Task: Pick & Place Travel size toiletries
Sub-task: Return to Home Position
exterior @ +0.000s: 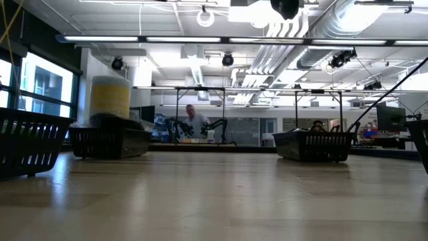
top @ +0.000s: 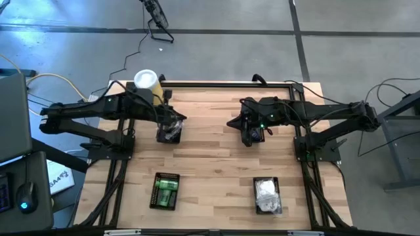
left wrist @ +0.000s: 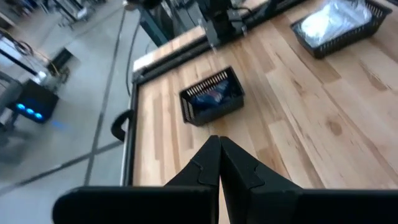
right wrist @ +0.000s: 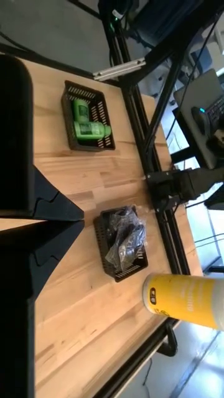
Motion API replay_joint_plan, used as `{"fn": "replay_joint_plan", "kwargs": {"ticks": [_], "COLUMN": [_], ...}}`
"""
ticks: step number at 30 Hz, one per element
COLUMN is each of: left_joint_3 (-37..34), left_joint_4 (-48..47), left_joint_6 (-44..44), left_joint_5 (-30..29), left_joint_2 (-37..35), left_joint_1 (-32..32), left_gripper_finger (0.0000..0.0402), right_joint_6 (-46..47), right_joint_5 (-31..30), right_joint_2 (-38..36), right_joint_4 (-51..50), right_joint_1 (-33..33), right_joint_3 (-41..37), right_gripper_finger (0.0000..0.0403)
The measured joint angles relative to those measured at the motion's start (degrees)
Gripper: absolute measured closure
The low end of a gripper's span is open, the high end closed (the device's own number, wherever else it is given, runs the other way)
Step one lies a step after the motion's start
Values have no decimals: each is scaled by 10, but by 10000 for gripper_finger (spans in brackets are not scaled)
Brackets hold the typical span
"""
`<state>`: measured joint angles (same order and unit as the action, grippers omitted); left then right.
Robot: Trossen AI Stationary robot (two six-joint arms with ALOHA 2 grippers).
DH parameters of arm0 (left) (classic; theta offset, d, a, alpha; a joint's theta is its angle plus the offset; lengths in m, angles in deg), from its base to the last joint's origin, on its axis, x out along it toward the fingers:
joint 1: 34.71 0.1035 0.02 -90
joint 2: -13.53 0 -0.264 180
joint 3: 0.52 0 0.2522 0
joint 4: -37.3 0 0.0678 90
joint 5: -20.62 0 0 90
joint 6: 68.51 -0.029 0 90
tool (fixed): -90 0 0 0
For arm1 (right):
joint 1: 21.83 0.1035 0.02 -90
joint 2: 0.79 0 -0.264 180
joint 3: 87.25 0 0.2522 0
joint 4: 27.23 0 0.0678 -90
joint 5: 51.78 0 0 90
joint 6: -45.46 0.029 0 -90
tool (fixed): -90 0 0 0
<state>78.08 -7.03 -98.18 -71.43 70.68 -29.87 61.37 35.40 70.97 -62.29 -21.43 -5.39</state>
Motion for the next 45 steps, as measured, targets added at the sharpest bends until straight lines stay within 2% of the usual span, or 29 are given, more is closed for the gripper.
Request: {"fn": "replay_joint_plan", "kwargs": {"ticks": [7, 12, 17, 24, 27, 32, 38, 45], "left_joint_3": [-30, -83, -119, -178, -213, -272, -333, -354], "left_joint_4": [22, 60, 58, 67, 60, 69, 63, 25], "left_joint_6": [-17, -21, -27, -61, -61, -62, -76, -76], "left_joint_5": [-3, -29, -76, -77, -77, -78, -80, -81], "left_joint_2": [15, -21, -106, -253, -320, -417, -493, -561], "left_joint_1": [-16, -44, -58, -60, -60, -60, -60, -60], "left_gripper_finger": [401, 401, 401, 401, 401, 401, 401, 401], "right_joint_6": [13, 18, 19, 20, 20, 25, 38, 40], "right_joint_5": [1, 0, -33, -96, -119, -156, -155, -154], "right_joint_2": [-1, -6, -39, -101, -129, -189, -265, -338], "right_joint_4": [-30, -46, -60, -105, -94, -37, 26, 71], "right_joint_1": [7, 25, 39, 57, 70, 90, 94, 94], "right_joint_3": [0, 0, 0, 0, -15, -87, -182, -247], "right_gripper_finger": [401, 401, 401, 401, 401, 401, 401, 401]}}
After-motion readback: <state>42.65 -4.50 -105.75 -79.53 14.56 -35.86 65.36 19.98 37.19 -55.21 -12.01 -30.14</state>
